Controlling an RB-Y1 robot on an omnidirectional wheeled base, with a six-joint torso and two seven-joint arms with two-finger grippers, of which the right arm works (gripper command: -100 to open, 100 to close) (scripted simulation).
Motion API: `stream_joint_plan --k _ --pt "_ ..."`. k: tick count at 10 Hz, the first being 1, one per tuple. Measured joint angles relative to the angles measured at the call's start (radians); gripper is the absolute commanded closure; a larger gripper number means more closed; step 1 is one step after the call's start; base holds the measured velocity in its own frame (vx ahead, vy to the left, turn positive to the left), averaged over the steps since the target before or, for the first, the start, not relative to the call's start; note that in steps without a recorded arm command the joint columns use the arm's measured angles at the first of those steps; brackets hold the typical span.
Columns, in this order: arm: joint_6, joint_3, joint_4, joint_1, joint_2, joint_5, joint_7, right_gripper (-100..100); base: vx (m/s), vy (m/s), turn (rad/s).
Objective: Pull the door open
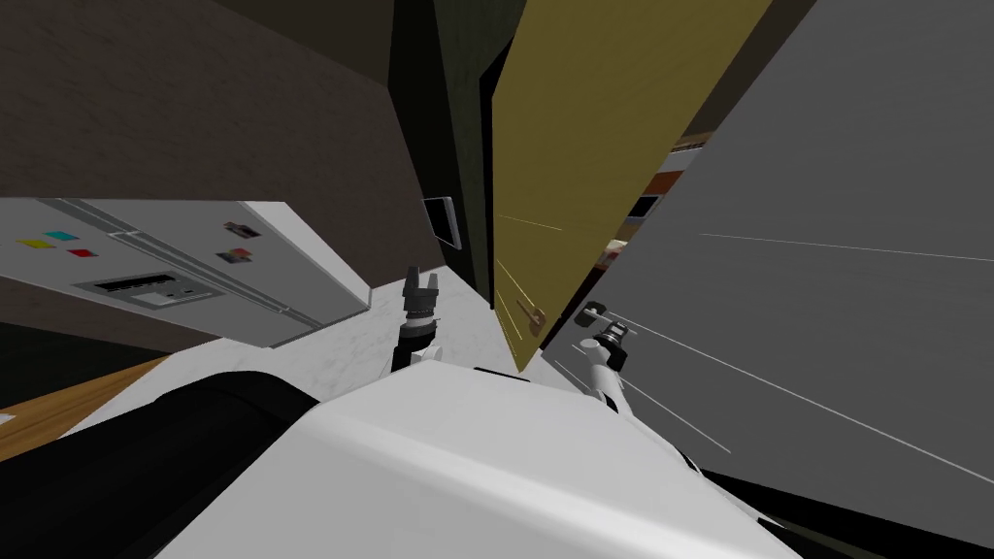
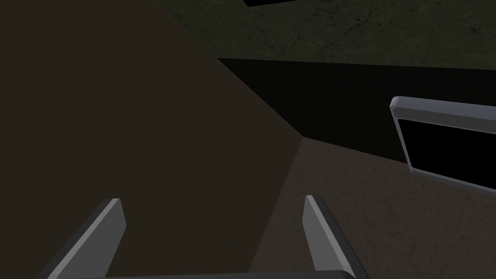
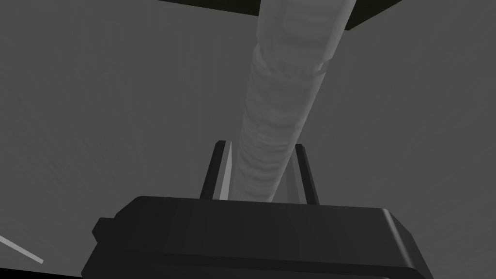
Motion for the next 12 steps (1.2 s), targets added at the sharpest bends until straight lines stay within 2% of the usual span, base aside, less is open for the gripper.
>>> stream_joint_plan --k 1,2,3,6,8,12 --pt "-0.002 0.007 0.004 0.016 -0.011 0.004 -0.018 100 -0.087 0.055 -0.039" --pt "-0.016 0.017 0.048 0.006 -0.033 0.009 -0.04 100 -0.044 0.026 0.0" --pt "-0.007 0.01 0.022 0.021 -0.021 0.007 -0.037 100 -0.045 0.031 0.033" --pt "0.009 0.021 0.02 0.034 -0.052 0.016 -0.067 100 -0.051 0.032 0.032" --pt "-0.004 0.044 0.035 0.043 -0.075 0.028 -0.108 100 -0.067 0.026 0.055" --pt "0.008 0.086 0.045 0.06 -0.112 0.05 -0.191 100 -0.093 0.01 0.072"
